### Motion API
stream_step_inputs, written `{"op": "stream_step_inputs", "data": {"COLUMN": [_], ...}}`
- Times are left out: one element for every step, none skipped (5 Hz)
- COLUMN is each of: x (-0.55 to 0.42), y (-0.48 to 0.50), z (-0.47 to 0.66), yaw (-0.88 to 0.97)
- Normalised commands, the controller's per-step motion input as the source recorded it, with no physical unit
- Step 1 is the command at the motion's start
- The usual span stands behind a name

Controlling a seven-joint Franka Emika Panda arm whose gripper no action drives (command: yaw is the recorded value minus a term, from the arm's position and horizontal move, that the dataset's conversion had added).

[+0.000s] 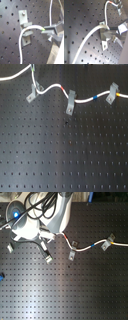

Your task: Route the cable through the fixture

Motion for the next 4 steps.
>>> {"op": "stream_step_inputs", "data": {"x": [-0.067, 0.005, 0.021, -0.021], "y": [0.11, 0.136, 0.044, -0.047], "z": [0.32, 0.34, 0.33, 0.0], "yaw": [0.26, 0.31, 0.25, 0.07]}}
